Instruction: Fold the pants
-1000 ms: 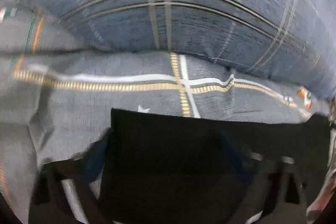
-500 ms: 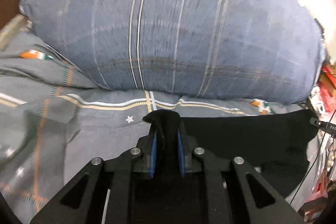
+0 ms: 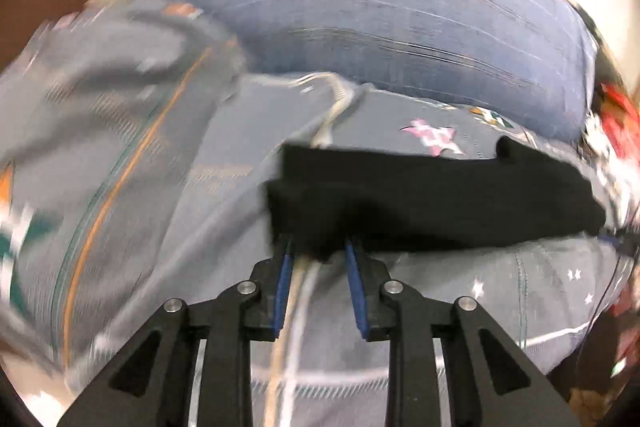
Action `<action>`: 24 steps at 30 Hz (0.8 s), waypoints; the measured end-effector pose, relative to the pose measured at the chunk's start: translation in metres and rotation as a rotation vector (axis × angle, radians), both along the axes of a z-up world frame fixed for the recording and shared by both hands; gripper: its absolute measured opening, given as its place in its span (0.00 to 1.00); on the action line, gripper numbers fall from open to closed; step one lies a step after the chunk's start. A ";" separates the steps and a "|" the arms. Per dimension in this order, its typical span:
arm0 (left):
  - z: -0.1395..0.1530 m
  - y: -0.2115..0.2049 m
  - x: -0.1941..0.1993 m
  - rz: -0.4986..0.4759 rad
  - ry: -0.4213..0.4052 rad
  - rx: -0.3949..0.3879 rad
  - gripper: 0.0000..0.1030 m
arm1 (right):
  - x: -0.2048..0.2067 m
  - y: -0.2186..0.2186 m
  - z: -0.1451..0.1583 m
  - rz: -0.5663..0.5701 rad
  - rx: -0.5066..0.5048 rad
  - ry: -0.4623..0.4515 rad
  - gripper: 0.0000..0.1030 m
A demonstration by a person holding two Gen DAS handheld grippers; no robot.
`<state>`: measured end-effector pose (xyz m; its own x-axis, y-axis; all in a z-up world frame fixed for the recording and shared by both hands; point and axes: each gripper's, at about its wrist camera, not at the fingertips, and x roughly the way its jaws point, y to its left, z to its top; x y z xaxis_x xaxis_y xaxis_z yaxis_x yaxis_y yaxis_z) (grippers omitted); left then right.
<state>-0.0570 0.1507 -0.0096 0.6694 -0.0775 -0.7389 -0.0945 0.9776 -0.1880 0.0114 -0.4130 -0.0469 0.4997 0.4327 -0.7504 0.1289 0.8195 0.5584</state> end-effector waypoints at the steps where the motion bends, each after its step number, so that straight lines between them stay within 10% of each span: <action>1: 0.000 0.009 -0.007 0.022 -0.003 -0.032 0.26 | -0.003 -0.004 -0.004 -0.027 0.000 -0.004 0.25; 9: 0.011 0.060 -0.027 0.095 -0.024 -0.303 0.55 | -0.025 -0.015 0.034 -0.094 -0.040 -0.099 0.46; 14: -0.026 0.044 0.016 0.016 0.122 -0.498 0.63 | -0.025 0.015 0.046 -0.024 -0.039 -0.133 0.47; 16: -0.033 0.036 0.027 0.017 0.153 -0.489 0.55 | -0.027 0.023 0.045 0.002 -0.037 -0.137 0.47; 18: -0.028 0.025 0.037 -0.014 0.158 -0.462 0.14 | -0.029 0.030 0.042 0.016 -0.033 -0.135 0.47; 24: 0.045 -0.003 0.068 -0.105 -0.023 -0.316 0.14 | -0.024 0.037 0.026 0.003 -0.046 -0.109 0.47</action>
